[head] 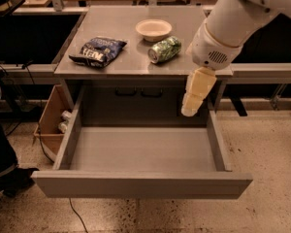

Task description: Place blue chip bag into top drawer

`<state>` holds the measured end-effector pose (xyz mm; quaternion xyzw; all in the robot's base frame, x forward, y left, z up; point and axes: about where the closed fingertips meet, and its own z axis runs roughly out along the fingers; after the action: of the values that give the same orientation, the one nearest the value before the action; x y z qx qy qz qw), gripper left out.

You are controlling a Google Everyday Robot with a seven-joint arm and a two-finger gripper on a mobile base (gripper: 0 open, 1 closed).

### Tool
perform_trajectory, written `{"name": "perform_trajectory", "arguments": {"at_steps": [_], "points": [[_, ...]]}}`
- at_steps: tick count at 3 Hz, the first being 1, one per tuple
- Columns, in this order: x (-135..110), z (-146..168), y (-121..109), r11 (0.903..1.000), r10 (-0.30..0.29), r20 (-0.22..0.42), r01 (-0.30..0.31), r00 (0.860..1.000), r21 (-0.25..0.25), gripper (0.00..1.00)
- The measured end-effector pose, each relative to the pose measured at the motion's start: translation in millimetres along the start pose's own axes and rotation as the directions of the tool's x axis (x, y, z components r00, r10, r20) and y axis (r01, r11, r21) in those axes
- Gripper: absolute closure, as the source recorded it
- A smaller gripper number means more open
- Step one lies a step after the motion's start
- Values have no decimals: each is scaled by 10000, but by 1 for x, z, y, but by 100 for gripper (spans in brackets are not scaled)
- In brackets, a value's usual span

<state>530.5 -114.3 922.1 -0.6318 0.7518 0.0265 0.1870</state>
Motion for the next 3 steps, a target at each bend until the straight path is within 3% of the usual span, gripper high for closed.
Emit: {"name": "perform_trajectory", "arguments": {"at_steps": [1, 3], "points": [[-45, 39, -23, 9998, -84, 623, 96, 9980, -187, 0], [-52, 41, -23, 9999, -90, 769, 98, 9970, -100, 0]]}}
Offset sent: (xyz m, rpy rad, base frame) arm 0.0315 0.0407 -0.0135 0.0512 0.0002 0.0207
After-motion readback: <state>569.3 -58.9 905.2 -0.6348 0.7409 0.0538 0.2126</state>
